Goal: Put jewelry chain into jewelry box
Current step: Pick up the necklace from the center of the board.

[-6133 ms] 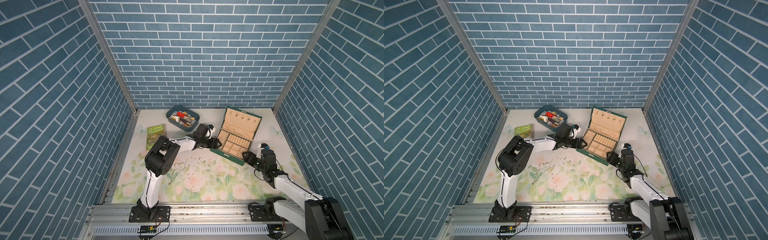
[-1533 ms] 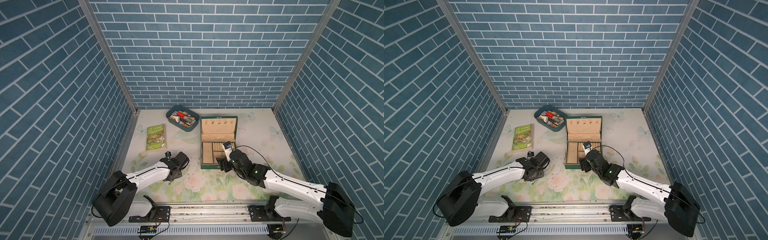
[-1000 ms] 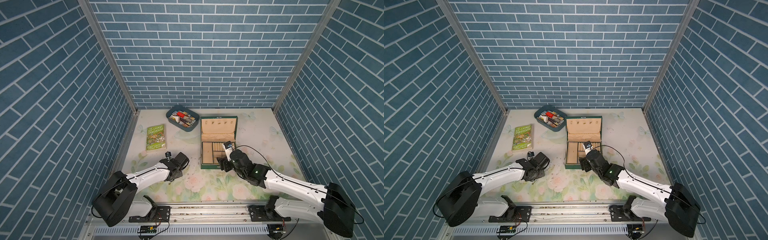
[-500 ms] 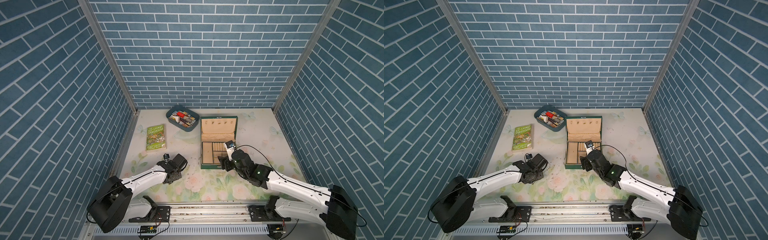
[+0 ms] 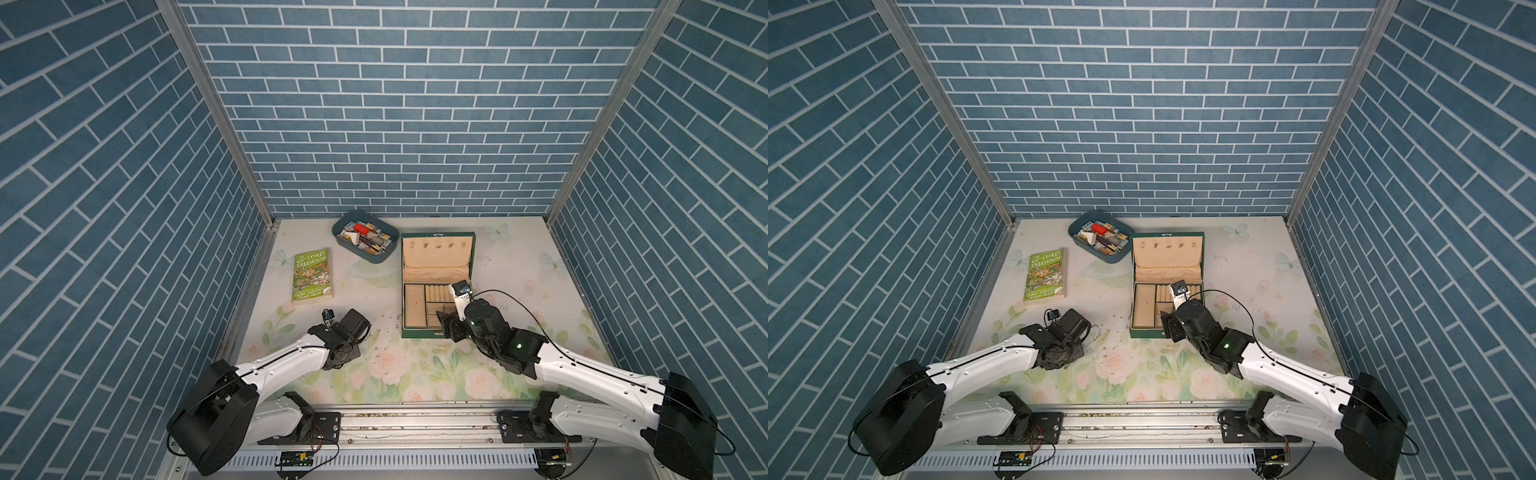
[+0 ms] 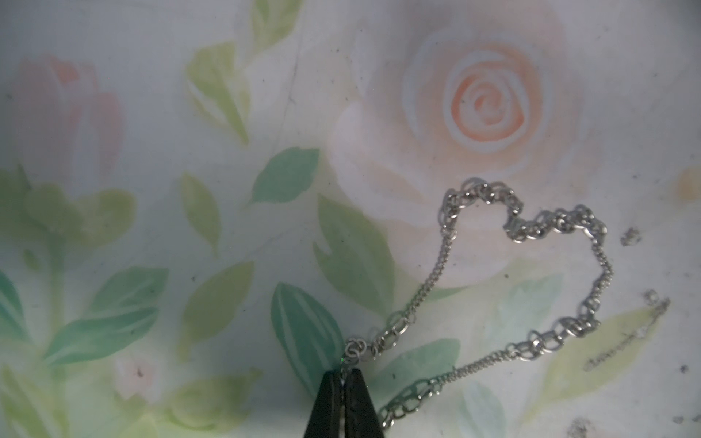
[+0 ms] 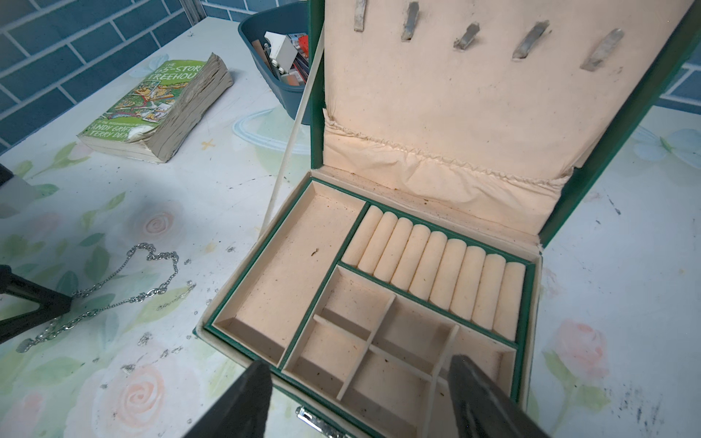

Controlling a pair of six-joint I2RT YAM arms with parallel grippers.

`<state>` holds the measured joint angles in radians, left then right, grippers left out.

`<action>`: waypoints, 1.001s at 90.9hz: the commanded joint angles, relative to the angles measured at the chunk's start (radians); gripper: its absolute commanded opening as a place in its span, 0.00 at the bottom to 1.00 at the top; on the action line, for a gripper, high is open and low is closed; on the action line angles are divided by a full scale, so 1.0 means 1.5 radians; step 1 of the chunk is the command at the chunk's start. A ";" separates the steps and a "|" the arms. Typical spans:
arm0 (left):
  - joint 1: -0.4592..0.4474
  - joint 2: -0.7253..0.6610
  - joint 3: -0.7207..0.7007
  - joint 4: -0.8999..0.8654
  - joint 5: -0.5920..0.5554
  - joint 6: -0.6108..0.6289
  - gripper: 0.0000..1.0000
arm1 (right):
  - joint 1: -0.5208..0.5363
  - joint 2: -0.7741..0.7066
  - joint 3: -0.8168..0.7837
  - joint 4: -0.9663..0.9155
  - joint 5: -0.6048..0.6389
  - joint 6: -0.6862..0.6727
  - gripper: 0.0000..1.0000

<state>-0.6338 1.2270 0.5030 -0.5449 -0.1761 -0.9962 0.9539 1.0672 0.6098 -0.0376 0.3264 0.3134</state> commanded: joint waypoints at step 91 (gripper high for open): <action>-0.062 0.003 0.565 -0.141 -0.245 0.459 0.00 | 0.003 -0.131 -0.035 0.136 0.018 -0.071 0.80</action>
<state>-0.7197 1.2388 1.2995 -0.7879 -0.5133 -0.4675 0.9539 0.9108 0.5873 0.0685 0.3790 0.2485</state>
